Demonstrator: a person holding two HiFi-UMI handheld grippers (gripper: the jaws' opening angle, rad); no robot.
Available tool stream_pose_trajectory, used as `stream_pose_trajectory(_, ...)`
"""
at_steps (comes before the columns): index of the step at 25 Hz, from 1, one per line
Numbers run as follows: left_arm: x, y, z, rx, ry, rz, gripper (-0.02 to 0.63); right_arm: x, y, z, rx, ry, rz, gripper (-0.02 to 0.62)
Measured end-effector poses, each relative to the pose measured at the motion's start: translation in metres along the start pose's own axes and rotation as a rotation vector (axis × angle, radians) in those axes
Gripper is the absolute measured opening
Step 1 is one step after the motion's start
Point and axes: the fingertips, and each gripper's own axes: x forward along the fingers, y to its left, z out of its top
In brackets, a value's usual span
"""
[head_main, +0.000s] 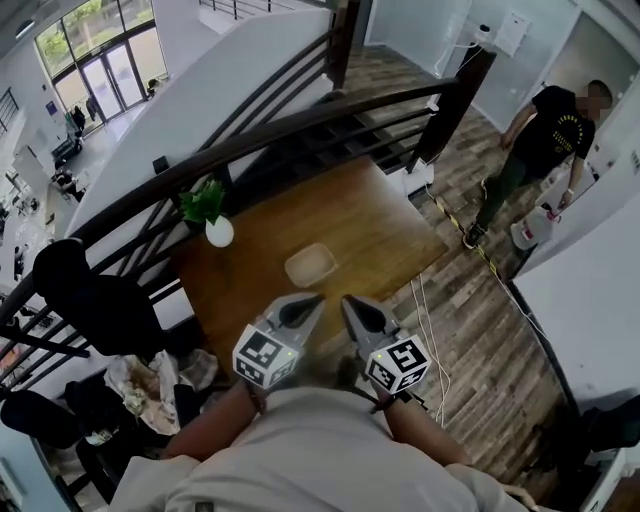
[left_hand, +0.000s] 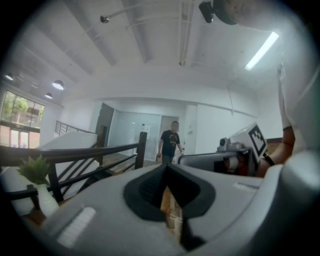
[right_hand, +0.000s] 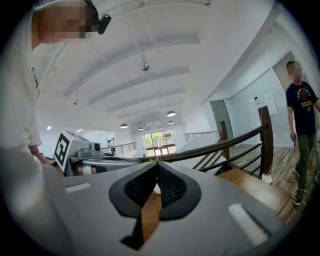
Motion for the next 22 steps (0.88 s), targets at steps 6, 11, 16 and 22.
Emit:
stream_pose_trajectory(6, 0.039, 0.016, 0.006, 0.011, 0.001, 0.065, 0.003, 0.019, -0.042, 0.012, 0.008, -0.004, 0.071, 0.008)
stream_pose_trajectory(11, 0.084, 0.020, 0.016, 0.010, -0.009, 0.115, 0.003, 0.014, -0.088, 0.026, -0.004, -0.005, 0.116, 0.007)
stream_pose_trajectory(16, 0.122, 0.013, 0.017, 0.003, -0.015, 0.172, 0.003, 0.005, -0.132, 0.034, -0.008, 0.000, 0.162, 0.008)
stream_pose_trajectory(22, 0.145, 0.014, 0.005, -0.035, -0.008, 0.287, 0.003, 0.004, -0.155, 0.027, -0.013, 0.031, 0.283, 0.007)
